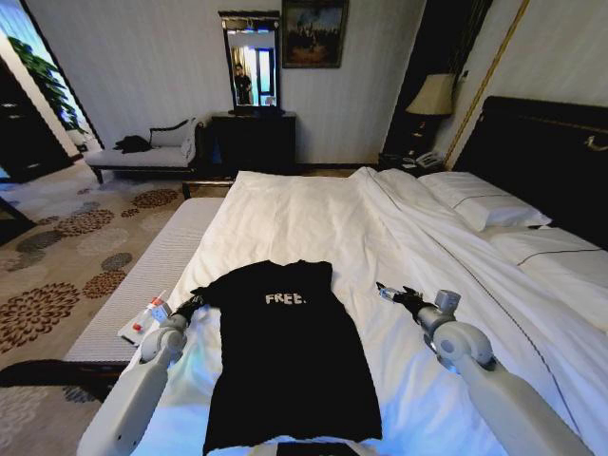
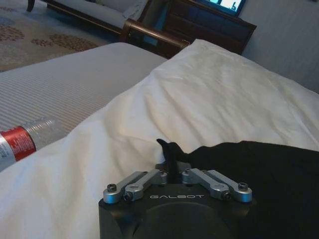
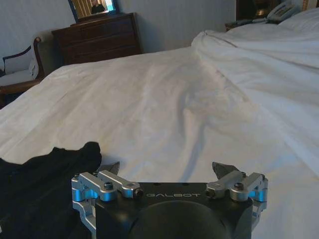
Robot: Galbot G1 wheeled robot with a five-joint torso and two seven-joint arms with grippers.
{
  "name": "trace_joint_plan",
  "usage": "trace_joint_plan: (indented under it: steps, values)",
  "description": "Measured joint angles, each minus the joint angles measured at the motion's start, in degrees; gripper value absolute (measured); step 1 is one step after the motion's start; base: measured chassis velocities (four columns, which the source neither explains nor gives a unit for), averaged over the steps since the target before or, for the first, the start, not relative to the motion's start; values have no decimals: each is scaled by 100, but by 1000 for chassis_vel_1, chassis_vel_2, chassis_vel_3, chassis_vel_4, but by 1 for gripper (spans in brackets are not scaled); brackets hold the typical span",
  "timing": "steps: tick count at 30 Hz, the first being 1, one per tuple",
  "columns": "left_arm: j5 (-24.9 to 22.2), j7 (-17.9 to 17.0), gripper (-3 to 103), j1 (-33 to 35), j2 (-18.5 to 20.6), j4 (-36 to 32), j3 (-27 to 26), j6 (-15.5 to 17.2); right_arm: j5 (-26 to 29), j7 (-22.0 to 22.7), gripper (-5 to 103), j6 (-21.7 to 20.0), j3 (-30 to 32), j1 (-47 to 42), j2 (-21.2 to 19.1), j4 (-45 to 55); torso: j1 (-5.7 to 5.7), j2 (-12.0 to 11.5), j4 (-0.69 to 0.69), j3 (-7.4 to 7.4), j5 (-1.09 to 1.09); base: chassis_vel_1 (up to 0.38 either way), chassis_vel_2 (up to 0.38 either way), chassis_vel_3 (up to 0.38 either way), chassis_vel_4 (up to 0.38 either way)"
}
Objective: Fold the clothes on the bed.
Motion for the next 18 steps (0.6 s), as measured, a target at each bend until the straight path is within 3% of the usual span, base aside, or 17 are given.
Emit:
trace_joint_plan:
  steps: [3, 18]
  values:
    - [45, -3, 0, -23, -55, 4, -48, -1, -29, 4, 100, 0, -123, 46, 18, -37, 0, 0, 0, 0, 0, 0, 0, 0, 0]
    - [125, -43, 0, -35, -87, -47, -38, -7, -19, 20, 100, 16, -5, -68, 3, 81, 0, 0, 0, 0, 0, 0, 0, 0, 0]
